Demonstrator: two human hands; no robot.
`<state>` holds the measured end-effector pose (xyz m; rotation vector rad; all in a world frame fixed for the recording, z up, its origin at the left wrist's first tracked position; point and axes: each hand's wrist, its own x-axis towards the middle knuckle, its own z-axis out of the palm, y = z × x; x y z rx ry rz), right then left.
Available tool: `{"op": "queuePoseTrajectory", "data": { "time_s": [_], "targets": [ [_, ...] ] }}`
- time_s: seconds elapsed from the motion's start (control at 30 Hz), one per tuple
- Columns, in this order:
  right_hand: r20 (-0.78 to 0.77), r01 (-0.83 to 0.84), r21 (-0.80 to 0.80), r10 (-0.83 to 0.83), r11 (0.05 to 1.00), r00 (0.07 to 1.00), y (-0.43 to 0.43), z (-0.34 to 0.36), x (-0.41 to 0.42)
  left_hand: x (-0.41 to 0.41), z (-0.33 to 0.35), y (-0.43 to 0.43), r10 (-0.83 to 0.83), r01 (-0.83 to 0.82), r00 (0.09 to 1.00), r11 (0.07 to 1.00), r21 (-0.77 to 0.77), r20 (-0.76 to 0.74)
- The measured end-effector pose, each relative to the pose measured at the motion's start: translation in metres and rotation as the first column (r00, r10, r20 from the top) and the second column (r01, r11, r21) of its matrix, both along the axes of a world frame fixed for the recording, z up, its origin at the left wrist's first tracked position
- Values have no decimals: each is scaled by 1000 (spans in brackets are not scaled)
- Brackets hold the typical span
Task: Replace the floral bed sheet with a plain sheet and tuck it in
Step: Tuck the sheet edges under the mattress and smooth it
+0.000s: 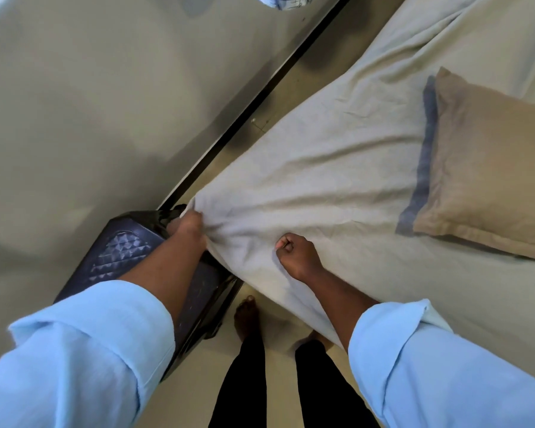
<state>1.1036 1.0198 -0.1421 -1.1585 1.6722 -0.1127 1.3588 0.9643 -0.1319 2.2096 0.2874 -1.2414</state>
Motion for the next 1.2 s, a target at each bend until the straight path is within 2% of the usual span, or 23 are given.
{"op": "queuePoseTrajectory", "data": {
  "time_s": [0.07, 0.17, 0.33, 0.47, 0.53, 0.63, 0.67, 0.73, 0.8, 0.9, 0.93, 1.0, 1.07, 1.1, 1.17, 1.2],
  "targets": [
    [10, 94, 44, -95, 995, 995, -1, 4, 15, 5, 4, 8, -157, 157, 972, 988, 14, 177],
    [34, 142, 41, -144, 989, 989, -6, 10, 38, 2, 14, 19, -312, 329, 931, 942, -66, 187],
    [118, -17, -5, 17, 1000, 993, -15, 31, 81, 13, 25, 39, -246, 282, 940, 950, -134, 238],
    [150, -171, 11, 168, 985, 974, -18, 39, 114, 38, 34, 71, -125, 176, 907, 980, -93, 403],
    [159, -277, 26, 269, 961, 950, -17, 45, 129, 52, 46, 96, -112, 145, 871, 989, -33, 479],
    [187, -380, 89, 360, 921, 914, -14, 46, 147, 79, 51, 143, -256, 161, 765, 964, 210, 591],
    [180, -397, 103, 376, 912, 909, -13, 45, 150, 87, 50, 158, -294, 145, 763, 946, 291, 576],
    [133, -429, 101, 416, 897, 900, -9, 46, 161, 98, 47, 191, -262, 74, 823, 929, 363, 505],
    [68, -481, 93, 477, 872, 876, -5, 44, 171, 103, 48, 216, -226, 34, 849, 925, 378, 478],
    [8, -520, 94, 522, 849, 853, 0, 40, 189, 110, 41, 239, -254, 65, 831, 928, 366, 495],
    [-5, -515, 94, 518, 852, 856, 1, 40, 193, 112, 39, 242, -190, 15, 845, 943, 333, 500],
    [-40, -513, 89, 517, 854, 855, 3, 36, 203, 118, 28, 253, 58, -208, 887, 936, 284, 458],
    [-42, -494, 96, 500, 864, 865, 7, 31, 209, 121, 19, 269, 373, -419, 890, 896, 148, 261],
    [-28, -477, 110, 482, 872, 876, 9, 29, 211, 122, 16, 278, 461, -467, 880, 883, 39, 114],
    [-16, -442, 106, 446, 891, 895, 16, 26, 217, 126, 16, 294, 444, -460, 883, 884, -86, -156],
    [-15, -422, 86, 424, 903, 905, 20, 21, 220, 128, 12, 303, 416, -450, 882, 883, -134, -221]
  ]
}}
